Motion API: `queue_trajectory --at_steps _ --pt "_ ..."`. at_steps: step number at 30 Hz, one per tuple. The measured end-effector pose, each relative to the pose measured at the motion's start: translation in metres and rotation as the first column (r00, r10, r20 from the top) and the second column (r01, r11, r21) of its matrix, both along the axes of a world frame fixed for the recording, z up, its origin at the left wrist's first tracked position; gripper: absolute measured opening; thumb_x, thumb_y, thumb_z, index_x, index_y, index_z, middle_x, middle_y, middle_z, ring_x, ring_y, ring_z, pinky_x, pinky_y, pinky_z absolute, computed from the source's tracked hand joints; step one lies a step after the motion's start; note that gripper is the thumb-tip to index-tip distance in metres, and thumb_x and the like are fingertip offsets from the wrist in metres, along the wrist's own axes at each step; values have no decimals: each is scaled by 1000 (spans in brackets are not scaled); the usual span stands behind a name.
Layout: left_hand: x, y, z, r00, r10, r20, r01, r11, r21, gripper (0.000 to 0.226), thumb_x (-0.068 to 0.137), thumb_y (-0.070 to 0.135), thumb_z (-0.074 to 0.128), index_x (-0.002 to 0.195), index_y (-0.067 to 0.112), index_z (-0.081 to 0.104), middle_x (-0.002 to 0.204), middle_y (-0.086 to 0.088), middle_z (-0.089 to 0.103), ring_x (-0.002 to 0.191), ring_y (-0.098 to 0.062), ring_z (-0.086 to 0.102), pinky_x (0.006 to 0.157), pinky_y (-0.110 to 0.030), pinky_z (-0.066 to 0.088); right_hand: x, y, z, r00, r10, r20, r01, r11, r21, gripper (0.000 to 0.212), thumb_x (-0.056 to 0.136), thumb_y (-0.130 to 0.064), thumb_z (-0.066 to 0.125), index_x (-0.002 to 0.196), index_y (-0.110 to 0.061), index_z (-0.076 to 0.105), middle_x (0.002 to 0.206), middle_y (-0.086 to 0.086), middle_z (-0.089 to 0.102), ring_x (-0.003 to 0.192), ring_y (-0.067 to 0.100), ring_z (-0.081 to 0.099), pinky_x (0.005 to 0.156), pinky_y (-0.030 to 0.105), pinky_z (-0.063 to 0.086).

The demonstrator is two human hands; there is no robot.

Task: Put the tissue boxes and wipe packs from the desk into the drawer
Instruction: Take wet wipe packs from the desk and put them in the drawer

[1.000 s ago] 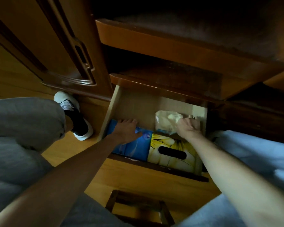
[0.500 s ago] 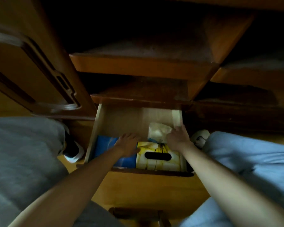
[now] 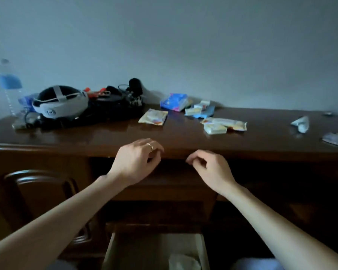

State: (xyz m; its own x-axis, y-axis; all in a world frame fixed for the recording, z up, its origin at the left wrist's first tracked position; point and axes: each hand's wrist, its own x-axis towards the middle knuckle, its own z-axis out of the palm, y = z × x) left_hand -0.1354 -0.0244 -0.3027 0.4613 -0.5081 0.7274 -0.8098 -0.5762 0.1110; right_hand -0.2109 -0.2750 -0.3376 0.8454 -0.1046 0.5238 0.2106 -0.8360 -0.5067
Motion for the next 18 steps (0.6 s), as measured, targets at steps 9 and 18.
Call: queue_trajectory --at_steps 9,18 --pt "132 -63 39 932 277 -234 -236 954 186 49 91 39 58 139 28 54 147 0 48 136 -25 38 107 -43 37 106 -58 42 900 -416 -128 335 850 -406 55 96 -52 50 146 -31 43 156 3 31 146 25 23 118 47 22" --pt "201 -97 4 827 472 -305 -353 858 372 64 87 68 43 138 31 54 140 -4 51 132 -28 44 103 -51 37 169 -111 47 608 -687 -398 559 727 -400 101 70 -93 33 153 -35 30 164 18 19 151 44 10 111 74 14"
